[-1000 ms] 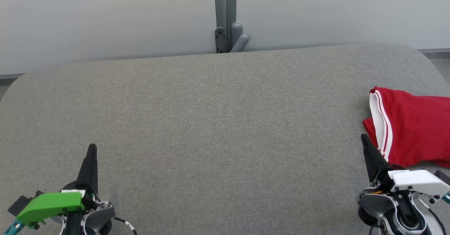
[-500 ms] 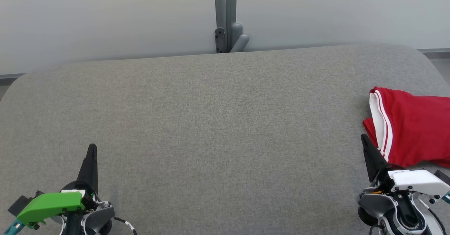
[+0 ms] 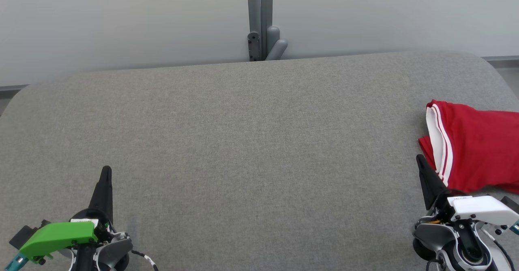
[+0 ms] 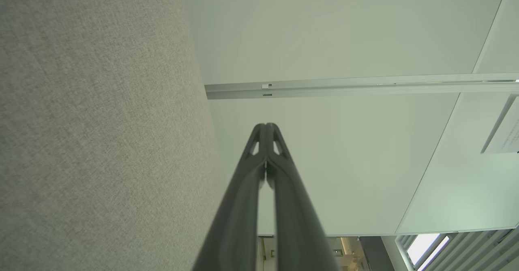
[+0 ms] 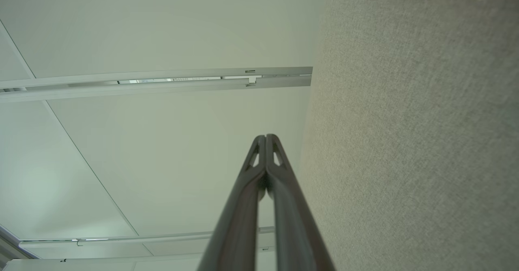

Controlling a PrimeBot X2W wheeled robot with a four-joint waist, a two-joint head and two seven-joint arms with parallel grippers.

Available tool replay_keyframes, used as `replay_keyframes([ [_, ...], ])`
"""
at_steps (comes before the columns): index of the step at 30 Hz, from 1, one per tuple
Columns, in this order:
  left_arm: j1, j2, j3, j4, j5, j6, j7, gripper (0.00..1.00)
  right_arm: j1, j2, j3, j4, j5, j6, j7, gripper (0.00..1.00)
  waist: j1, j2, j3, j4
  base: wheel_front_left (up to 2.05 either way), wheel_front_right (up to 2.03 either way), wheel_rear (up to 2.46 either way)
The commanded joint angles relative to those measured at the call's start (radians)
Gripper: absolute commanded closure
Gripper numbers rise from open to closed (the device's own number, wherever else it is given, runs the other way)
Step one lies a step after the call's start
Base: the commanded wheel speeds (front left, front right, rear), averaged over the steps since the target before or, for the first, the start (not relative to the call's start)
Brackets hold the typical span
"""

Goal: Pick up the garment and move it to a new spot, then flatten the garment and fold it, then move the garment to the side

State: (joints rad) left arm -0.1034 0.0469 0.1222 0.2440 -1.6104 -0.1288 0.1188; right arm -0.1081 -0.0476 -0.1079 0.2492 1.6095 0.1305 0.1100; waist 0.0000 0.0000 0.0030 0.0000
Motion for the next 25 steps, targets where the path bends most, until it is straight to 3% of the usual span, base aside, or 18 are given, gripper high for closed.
replay_keyframes([
  [1, -0.009, 0.006, 0.000, -0.001, -0.004, -0.005, 0.002, 1.00, -0.007, -0.005, -0.001, -0.005, 0.007, 0.000, 0.004, 1.00, 0.0000, 0.0000, 0.000, 0.000, 0.00, 0.00, 0.00],
  [25, -0.009, 0.006, 0.000, -0.001, -0.004, -0.005, 0.002, 1.00, -0.007, -0.005, -0.001, -0.005, 0.007, 0.000, 0.004, 1.00, 0.0000, 0.0000, 0.000, 0.000, 0.00, 0.00, 0.00],
])
